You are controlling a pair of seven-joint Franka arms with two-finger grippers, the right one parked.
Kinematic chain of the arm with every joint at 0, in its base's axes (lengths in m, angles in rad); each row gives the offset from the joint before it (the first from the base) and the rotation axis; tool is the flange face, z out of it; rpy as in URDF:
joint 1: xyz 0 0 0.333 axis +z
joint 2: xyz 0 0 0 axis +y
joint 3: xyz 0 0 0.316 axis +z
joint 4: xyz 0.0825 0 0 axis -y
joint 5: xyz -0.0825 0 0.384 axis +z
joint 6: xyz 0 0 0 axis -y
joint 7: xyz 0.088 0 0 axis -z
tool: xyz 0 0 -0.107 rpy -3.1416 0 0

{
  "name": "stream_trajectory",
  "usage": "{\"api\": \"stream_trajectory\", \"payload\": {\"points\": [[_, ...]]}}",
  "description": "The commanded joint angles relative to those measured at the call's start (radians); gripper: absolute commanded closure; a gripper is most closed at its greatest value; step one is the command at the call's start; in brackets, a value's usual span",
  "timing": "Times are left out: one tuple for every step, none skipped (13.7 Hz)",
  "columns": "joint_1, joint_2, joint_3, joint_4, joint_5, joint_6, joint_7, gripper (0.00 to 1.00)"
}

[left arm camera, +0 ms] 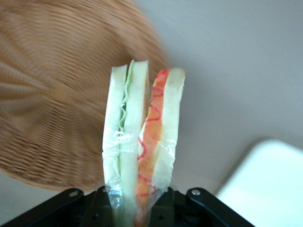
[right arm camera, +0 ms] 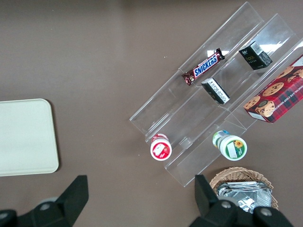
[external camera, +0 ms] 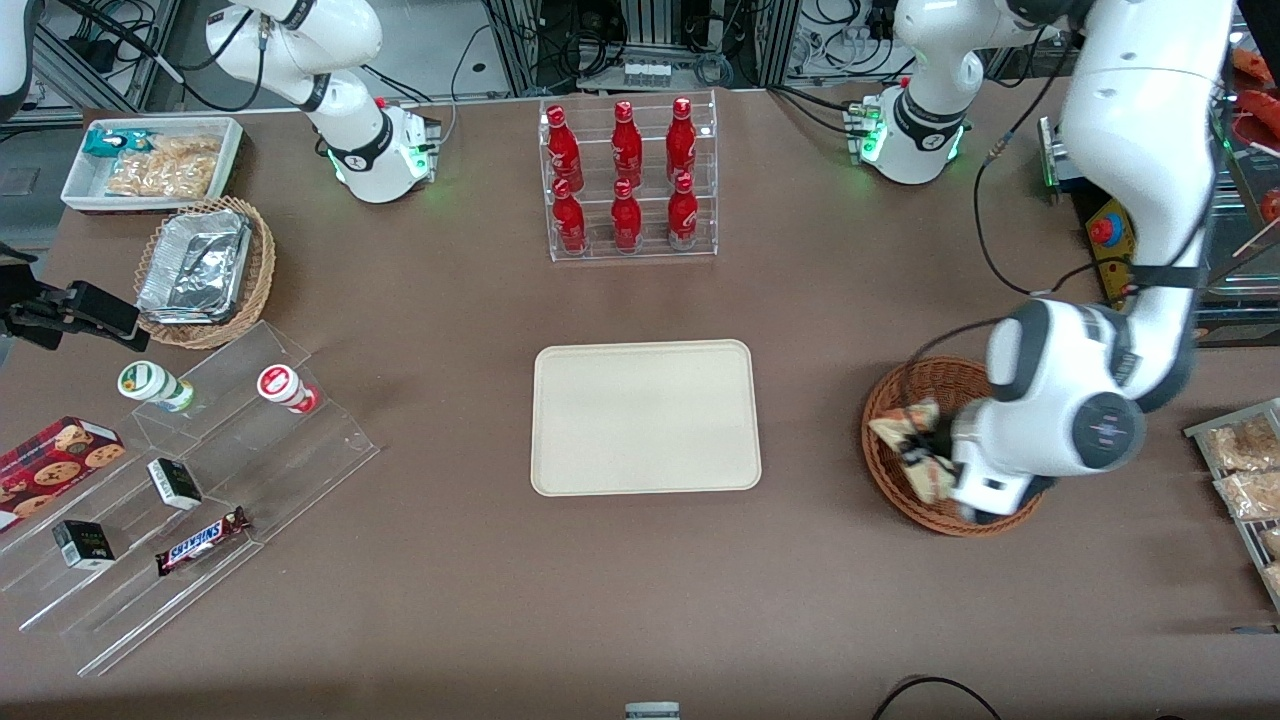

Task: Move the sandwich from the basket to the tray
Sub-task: 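Lift the sandwich and carry it toward the cream tray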

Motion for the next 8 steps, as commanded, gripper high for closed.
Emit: {"api": "stream_trajectory", "payload": {"points": [[-0.210, 0.041, 0.012, 0.058, 0.085, -0.008, -0.024, 0.87], [-0.275, 0.072, 0.011, 0.093, 0.082, -0.007, -0.074, 0.87], [-0.324, 0.110, 0.011, 0.136, 0.085, -0.001, -0.142, 0.88], [-0.394, 0.176, 0.011, 0.219, 0.090, 0.021, -0.215, 0.89], [-0.450, 0.249, 0.017, 0.303, 0.098, 0.019, -0.275, 0.89], [-0.482, 0.303, 0.018, 0.357, 0.105, 0.019, -0.302, 0.89], [-0.498, 0.330, 0.017, 0.385, 0.118, 0.019, -0.313, 0.89], [-0.506, 0.342, 0.015, 0.390, 0.118, 0.024, -0.314, 0.88]]}}
